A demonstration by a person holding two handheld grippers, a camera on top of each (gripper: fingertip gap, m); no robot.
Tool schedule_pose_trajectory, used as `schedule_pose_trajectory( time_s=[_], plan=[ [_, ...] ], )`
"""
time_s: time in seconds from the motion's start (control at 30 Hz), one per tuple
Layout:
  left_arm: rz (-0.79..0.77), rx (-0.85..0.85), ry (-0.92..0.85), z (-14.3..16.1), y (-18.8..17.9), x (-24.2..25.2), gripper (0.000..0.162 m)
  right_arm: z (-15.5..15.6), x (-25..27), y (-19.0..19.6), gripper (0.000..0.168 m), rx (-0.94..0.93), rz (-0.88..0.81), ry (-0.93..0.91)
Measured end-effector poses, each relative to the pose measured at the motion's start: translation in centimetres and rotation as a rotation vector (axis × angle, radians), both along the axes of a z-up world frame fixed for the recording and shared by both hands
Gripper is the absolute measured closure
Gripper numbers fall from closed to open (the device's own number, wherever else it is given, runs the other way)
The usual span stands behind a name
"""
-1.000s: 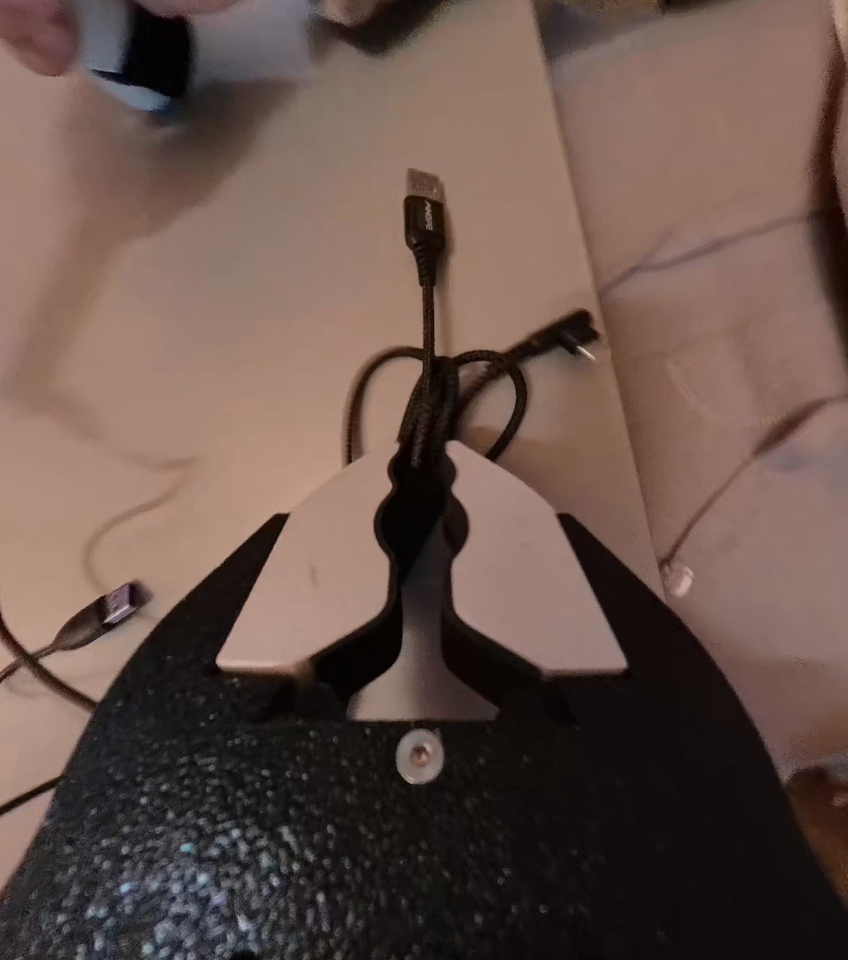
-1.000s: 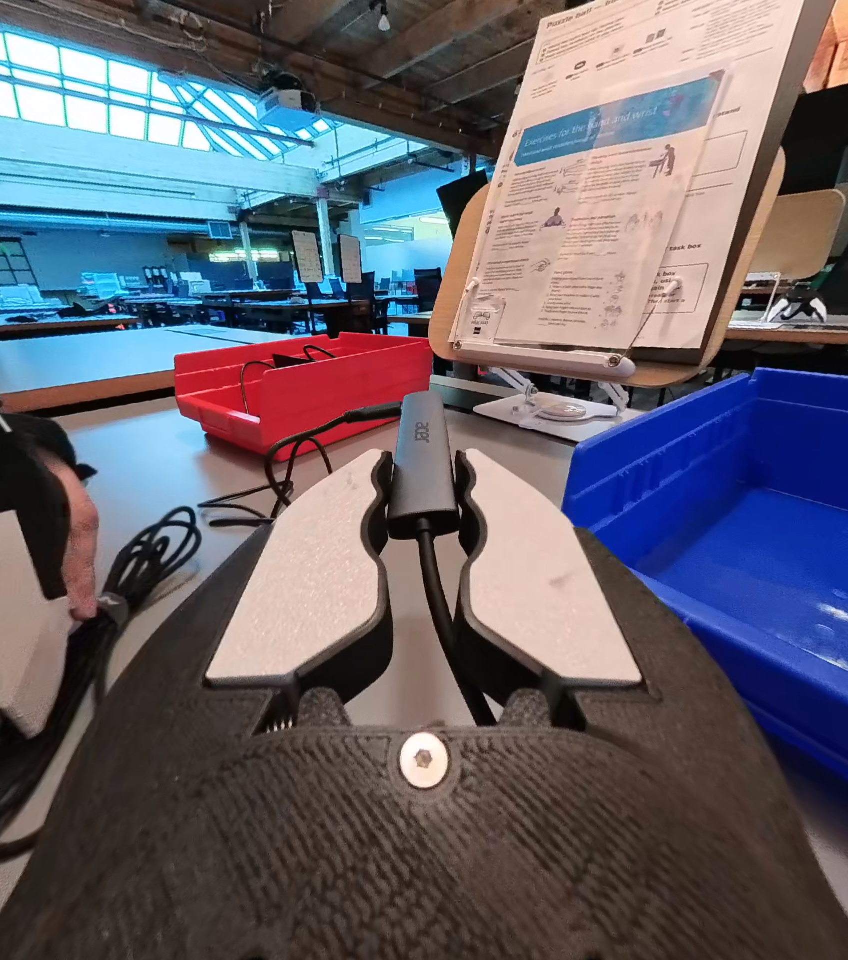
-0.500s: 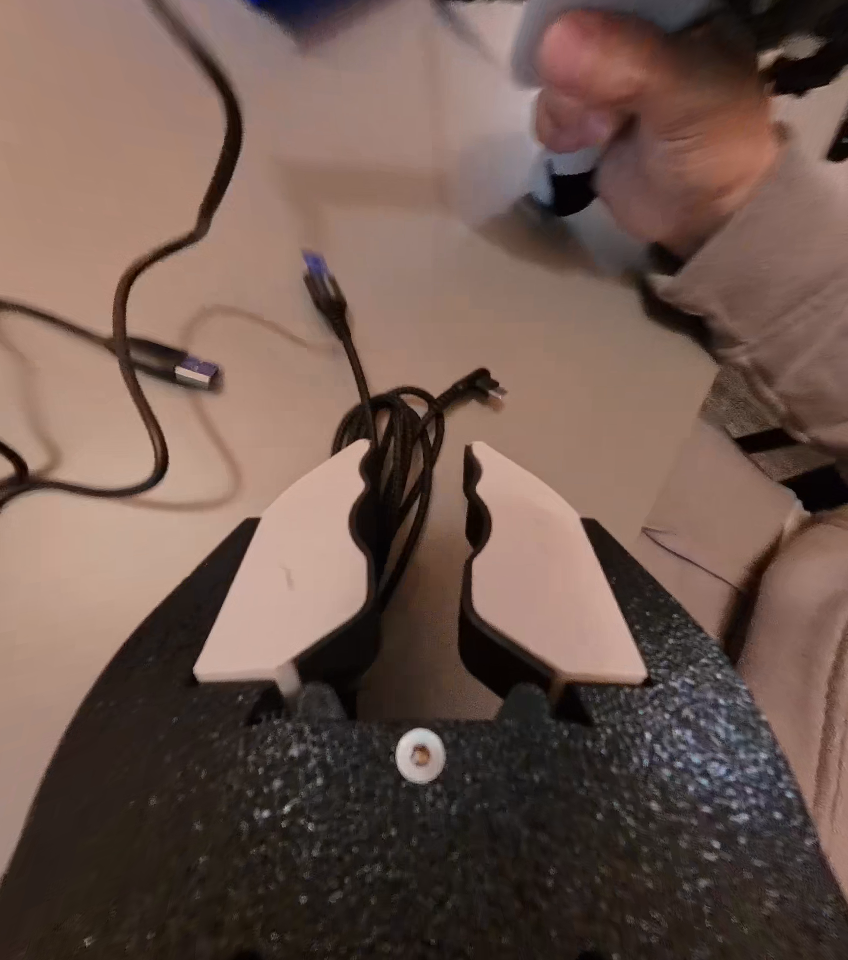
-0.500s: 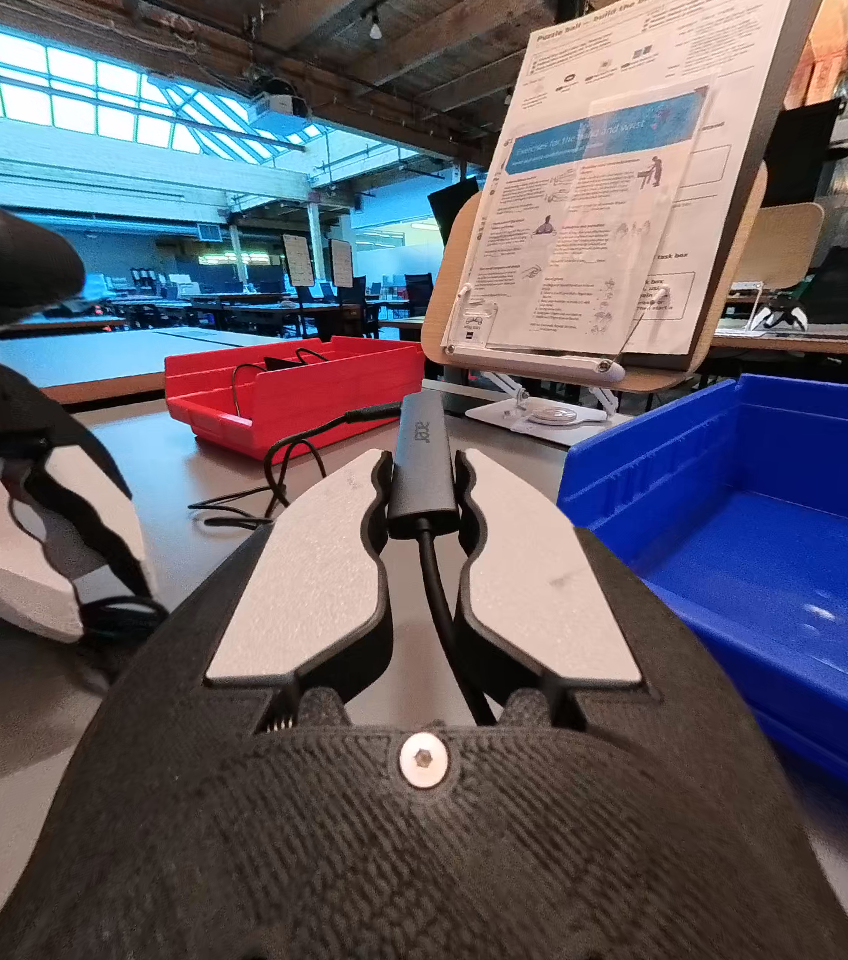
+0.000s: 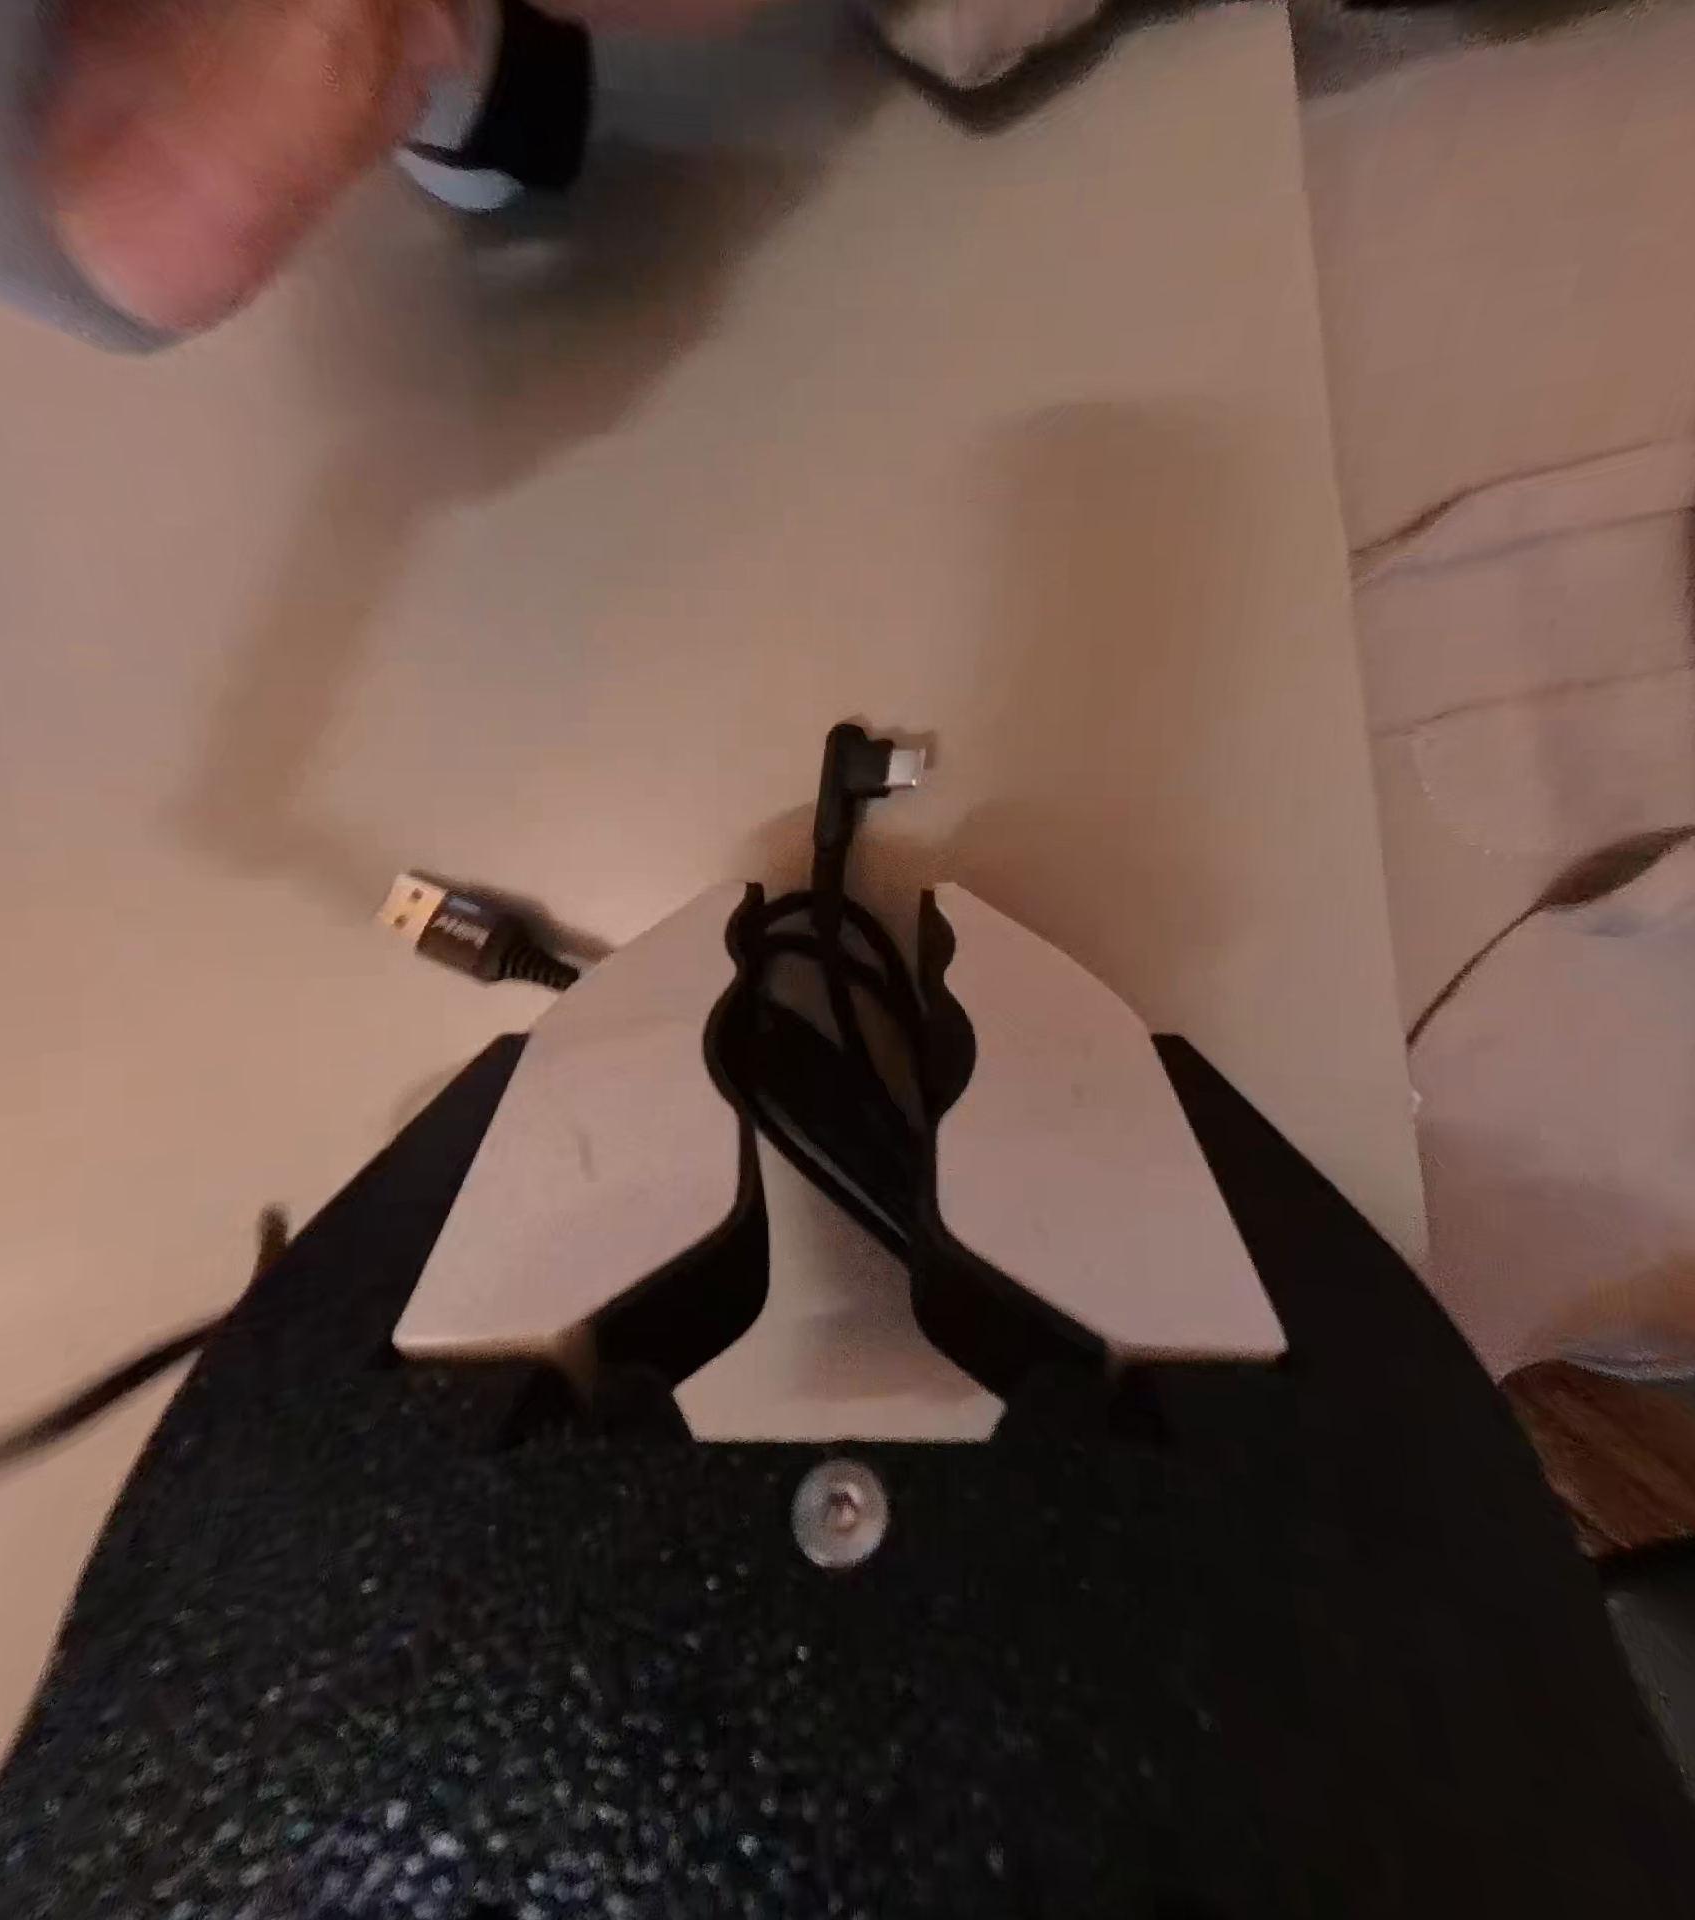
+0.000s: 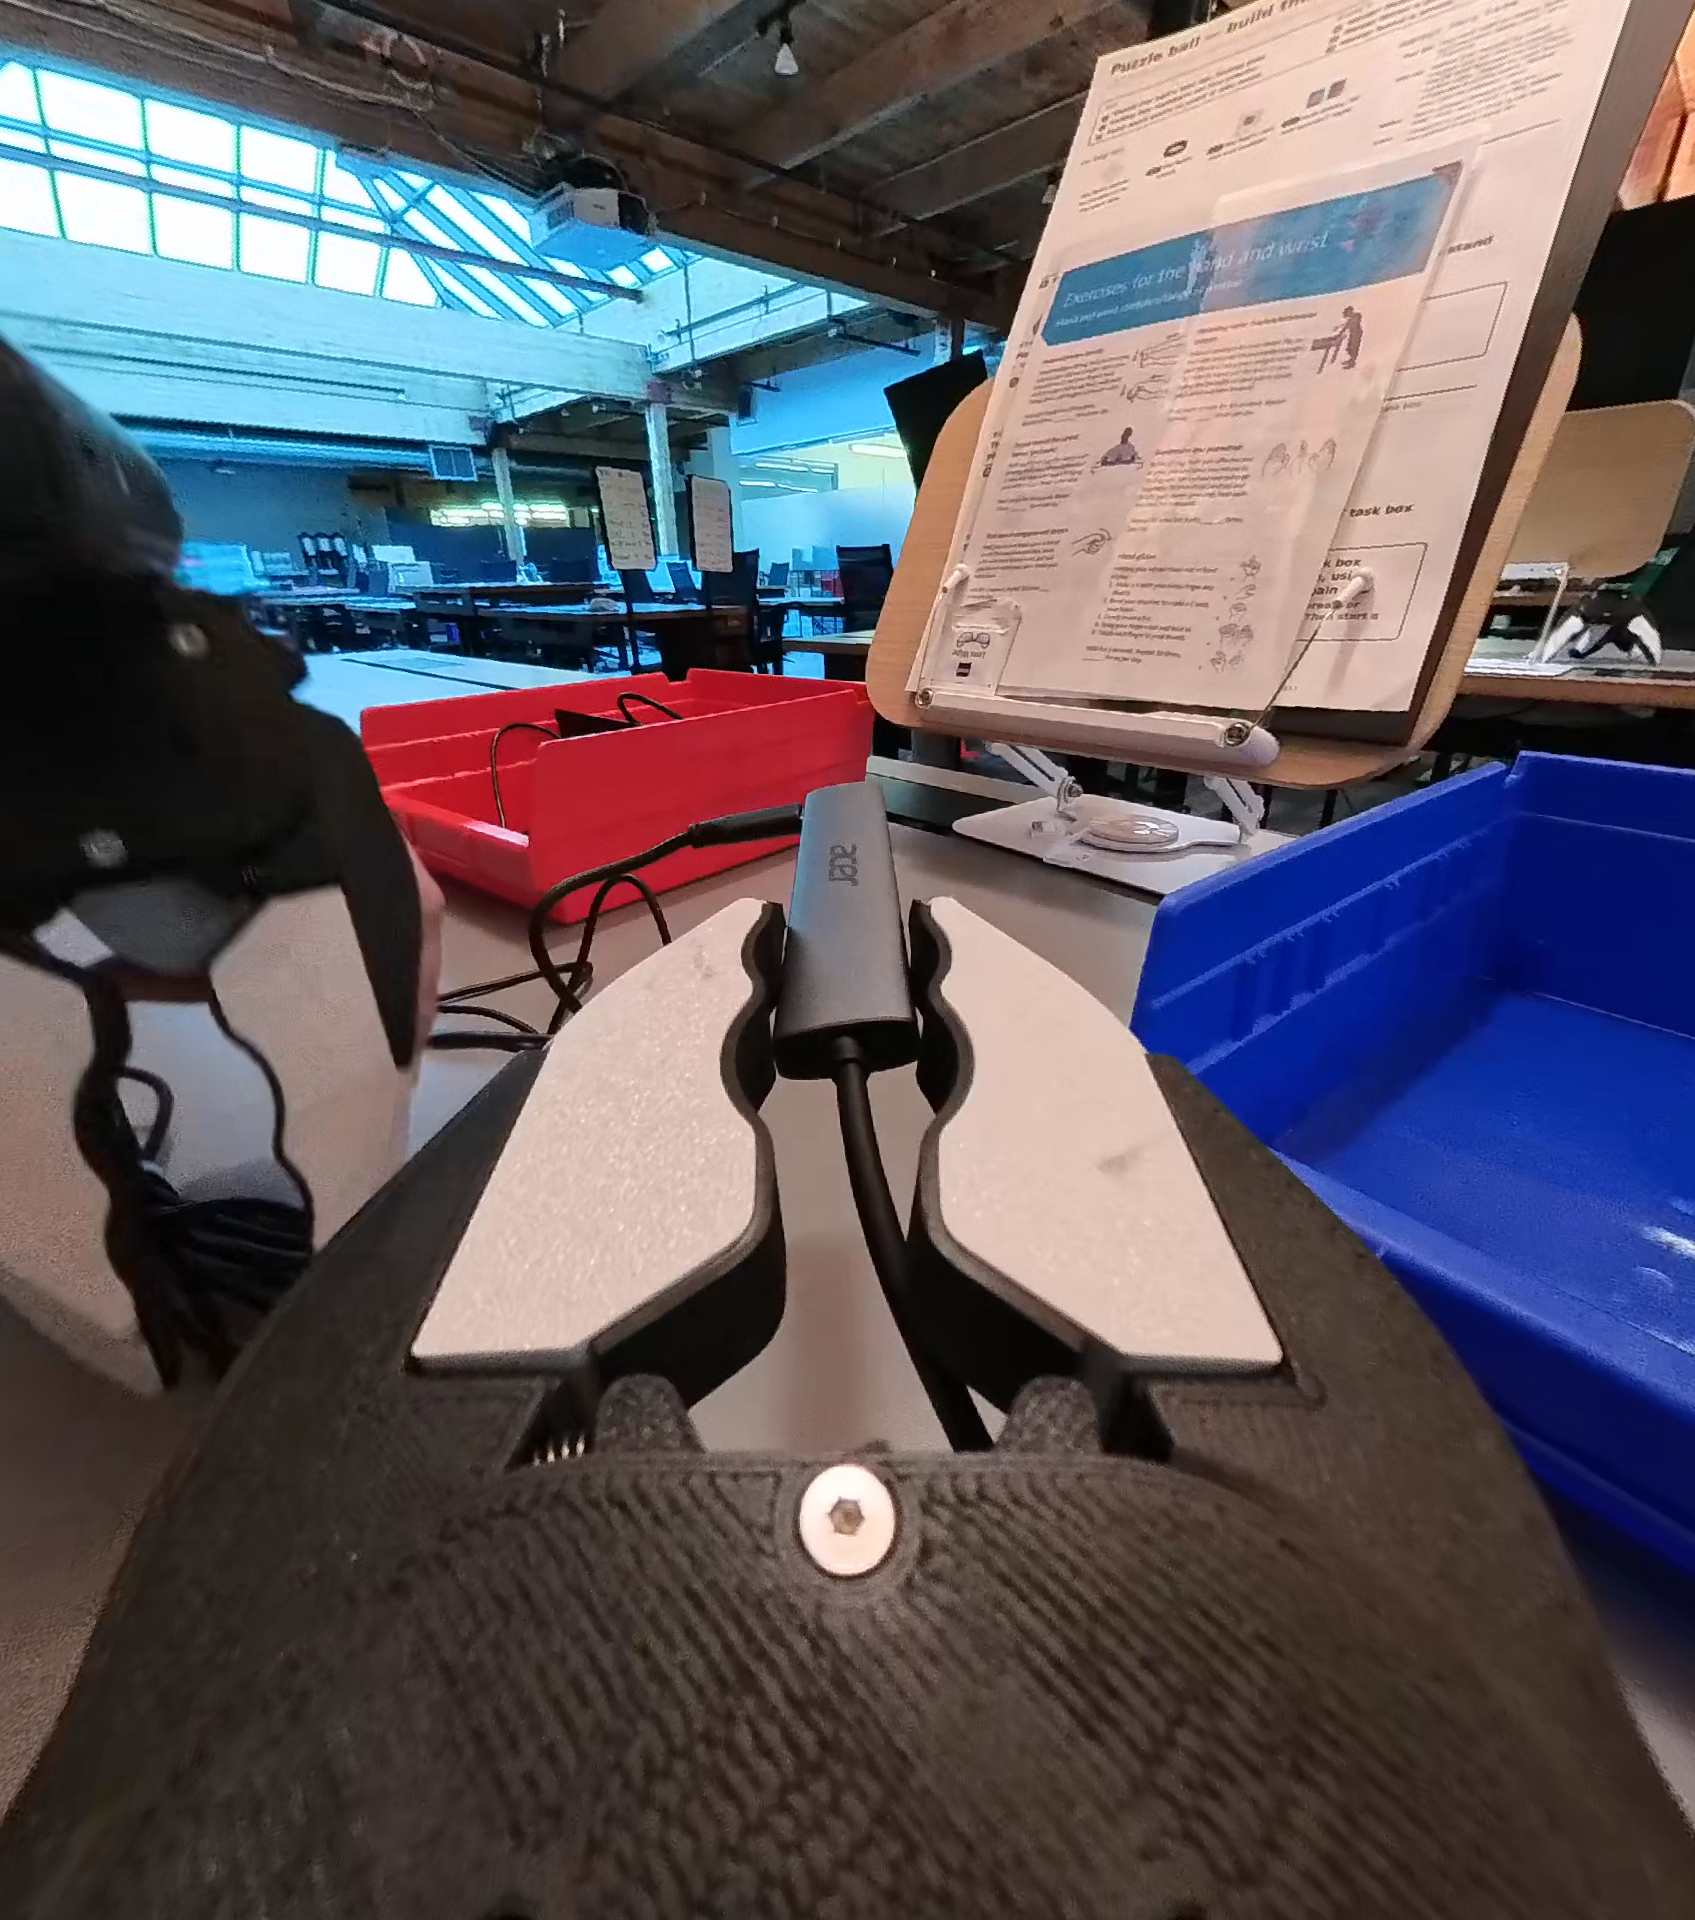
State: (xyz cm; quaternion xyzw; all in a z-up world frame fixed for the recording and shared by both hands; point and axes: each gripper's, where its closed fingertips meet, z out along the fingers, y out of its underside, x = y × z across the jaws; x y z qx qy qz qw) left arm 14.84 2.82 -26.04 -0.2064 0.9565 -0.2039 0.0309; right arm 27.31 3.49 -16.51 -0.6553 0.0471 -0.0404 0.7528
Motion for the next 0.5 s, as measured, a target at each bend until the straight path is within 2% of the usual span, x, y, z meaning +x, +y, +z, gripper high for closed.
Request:
schedule_pose_trajectory(
  time_s=[0.1, 0.23, 0.37, 0.5],
  plan=[
    [-0.016, 0.030, 0.070, -1.9, -0.5, 0.5, 0.141, 0.1, 0.0, -0.1, 0.144, 0.010, 0.007, 0.007],
    [-0.012, -0.006, 0.140, -2.7, -1.1, 0.5, 0.154, 0.2, 0.0, -0.2, 0.144, 0.016, 0.012, 0.013],
    [-0.012, -0.031, 0.073, -2.2, -0.8, 0.6, 0.154, 0.2, 0.2, -0.2, 0.144, 0.023, 0.016, 0.027],
    [0.123, -0.080, -0.077, -1.0, 0.6, 2.6, 0.155, 0.3, 0.4, -0.3, 0.144, 0.030, 0.020, 0.044]
  ],
)
